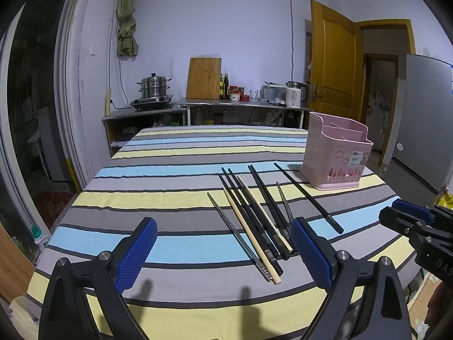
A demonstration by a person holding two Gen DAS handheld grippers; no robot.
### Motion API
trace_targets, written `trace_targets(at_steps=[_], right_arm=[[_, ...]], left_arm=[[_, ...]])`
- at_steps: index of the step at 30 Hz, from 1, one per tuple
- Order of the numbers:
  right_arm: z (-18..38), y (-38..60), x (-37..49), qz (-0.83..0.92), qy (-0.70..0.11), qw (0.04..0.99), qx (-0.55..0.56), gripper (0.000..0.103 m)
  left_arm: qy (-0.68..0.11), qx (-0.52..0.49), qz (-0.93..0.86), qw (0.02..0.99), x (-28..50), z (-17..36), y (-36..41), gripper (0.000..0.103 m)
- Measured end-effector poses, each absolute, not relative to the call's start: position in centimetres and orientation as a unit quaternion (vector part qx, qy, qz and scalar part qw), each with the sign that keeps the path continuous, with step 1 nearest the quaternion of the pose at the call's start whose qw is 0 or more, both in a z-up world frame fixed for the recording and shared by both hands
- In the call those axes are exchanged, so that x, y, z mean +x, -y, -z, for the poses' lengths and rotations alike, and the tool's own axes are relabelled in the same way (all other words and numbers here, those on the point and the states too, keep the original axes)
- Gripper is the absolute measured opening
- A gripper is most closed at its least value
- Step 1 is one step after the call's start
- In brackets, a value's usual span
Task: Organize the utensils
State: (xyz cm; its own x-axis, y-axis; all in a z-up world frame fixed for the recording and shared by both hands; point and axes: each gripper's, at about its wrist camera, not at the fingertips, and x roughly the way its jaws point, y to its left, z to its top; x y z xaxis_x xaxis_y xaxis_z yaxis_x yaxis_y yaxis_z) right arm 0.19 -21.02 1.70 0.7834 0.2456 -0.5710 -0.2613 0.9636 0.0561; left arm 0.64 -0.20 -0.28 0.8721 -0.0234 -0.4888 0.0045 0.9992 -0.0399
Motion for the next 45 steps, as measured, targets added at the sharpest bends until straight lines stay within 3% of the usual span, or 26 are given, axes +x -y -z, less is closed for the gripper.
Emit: trace_targets(at_steps=[9, 26, 37, 45], right_arm=[[-1.0, 20.9, 2.1, -0.140, -0.313, 0.939, -0.010, 0.035], [2.4, 20.0, 11.9, -0.142, -0.360, 0.922, -0.020, 0.035], [5.0, 17.5, 18.1, -0.133, -0.406, 0.902, -0.069, 0.035], [5.9, 15.9, 20.8, -0.120, -0.426, 0.891, -0.101, 0.026]], left_arm=[[-0.298, -0.031, 0.023, 0.954, 4.4, 1.9, -0.3, 0.096], [-0.425, -0.102, 0.002, 0.899, 14.4, 6.9, -3.7, 0.052], [-0.434, -0.102, -0.001, 0.895, 15.9, 6.7, -3.8, 0.037], [-0.431, -0.100, 0.000, 0.897, 16.3, 6.7, -3.7, 0.028]])
